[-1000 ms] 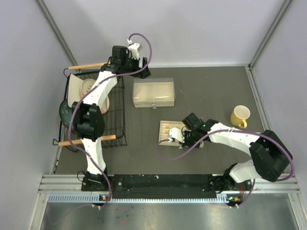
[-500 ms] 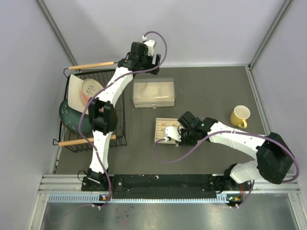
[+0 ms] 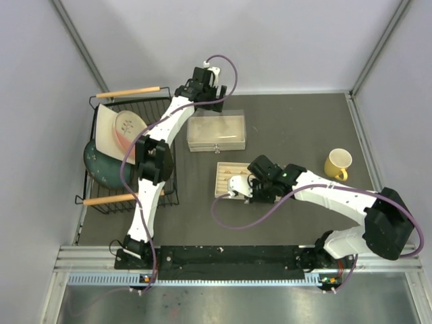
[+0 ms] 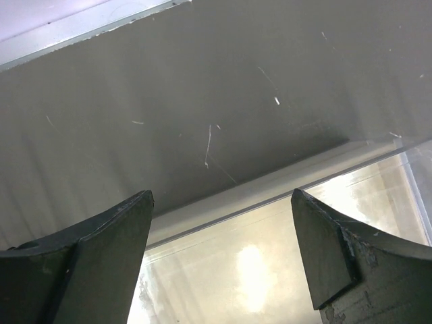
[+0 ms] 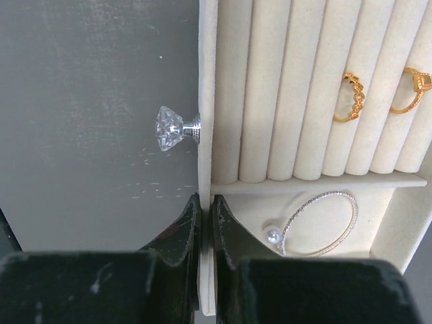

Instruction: Organize the mixed jewelry

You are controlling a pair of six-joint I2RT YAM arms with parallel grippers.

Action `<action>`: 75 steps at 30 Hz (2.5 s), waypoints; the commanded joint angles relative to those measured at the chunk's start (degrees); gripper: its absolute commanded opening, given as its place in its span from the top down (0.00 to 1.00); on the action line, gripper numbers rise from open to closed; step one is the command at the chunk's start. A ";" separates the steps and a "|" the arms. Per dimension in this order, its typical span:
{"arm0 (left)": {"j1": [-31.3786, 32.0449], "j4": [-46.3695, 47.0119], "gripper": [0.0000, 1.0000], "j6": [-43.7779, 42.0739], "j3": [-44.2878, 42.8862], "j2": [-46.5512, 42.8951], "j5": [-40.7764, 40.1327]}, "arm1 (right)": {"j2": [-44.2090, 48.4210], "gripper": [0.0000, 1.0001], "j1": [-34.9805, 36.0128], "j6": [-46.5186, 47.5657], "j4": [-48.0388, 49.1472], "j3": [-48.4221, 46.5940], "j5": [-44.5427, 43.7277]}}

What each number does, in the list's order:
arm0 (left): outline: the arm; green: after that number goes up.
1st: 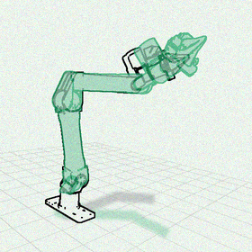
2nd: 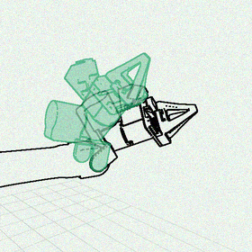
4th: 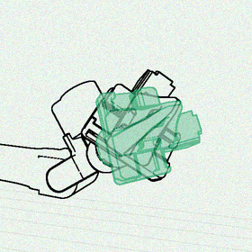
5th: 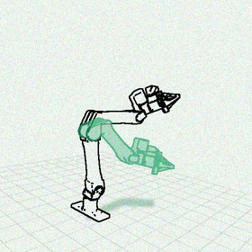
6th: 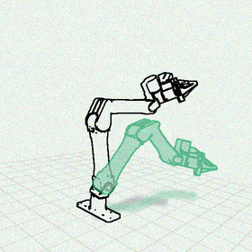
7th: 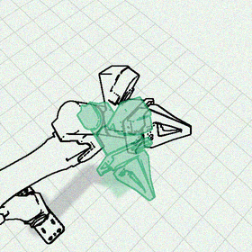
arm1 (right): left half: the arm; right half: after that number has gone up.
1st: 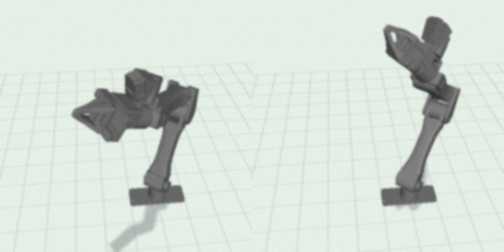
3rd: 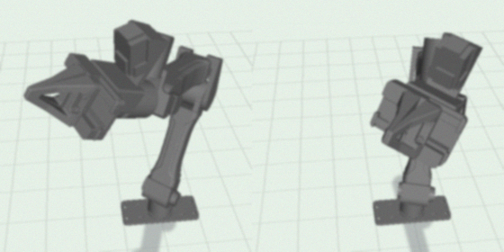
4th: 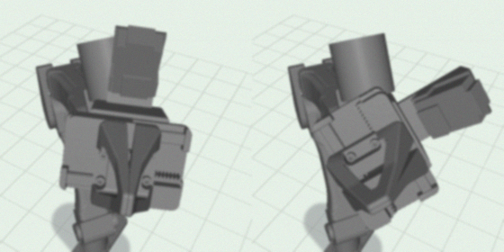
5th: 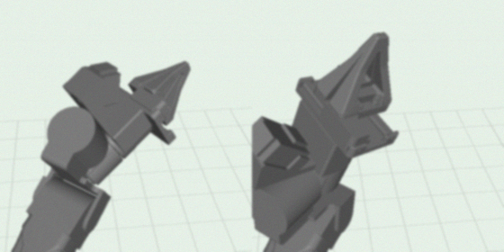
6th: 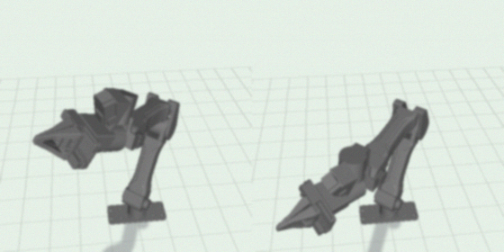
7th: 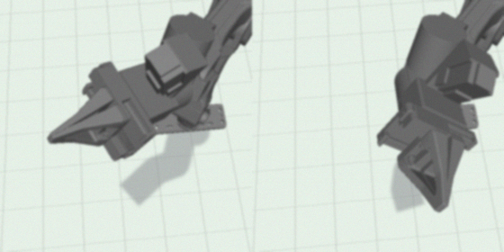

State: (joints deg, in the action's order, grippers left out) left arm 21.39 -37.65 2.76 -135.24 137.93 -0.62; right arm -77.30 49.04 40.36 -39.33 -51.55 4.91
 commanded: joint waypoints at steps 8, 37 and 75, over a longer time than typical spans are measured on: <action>0.41 -1.46 0.12 2.60 -2.66 2.35 0.36 | 1.71 1.00 2.91 -0.28 0.48 -5.05 -1.83; 3.49 2.67 0.26 5.23 24.49 -13.47 6.42 | 1.36 1.00 3.17 0.86 1.71 -6.54 -2.01; 6.65 3.11 0.27 12.17 36.98 -23.49 9.76 | -12.79 1.00 12.49 -8.10 3.65 -16.57 -0.06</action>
State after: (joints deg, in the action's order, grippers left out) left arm 27.14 -30.85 13.37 -100.25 116.92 7.90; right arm -89.97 59.92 33.06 -38.89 -65.08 7.66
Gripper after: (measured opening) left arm 0.735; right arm 0.034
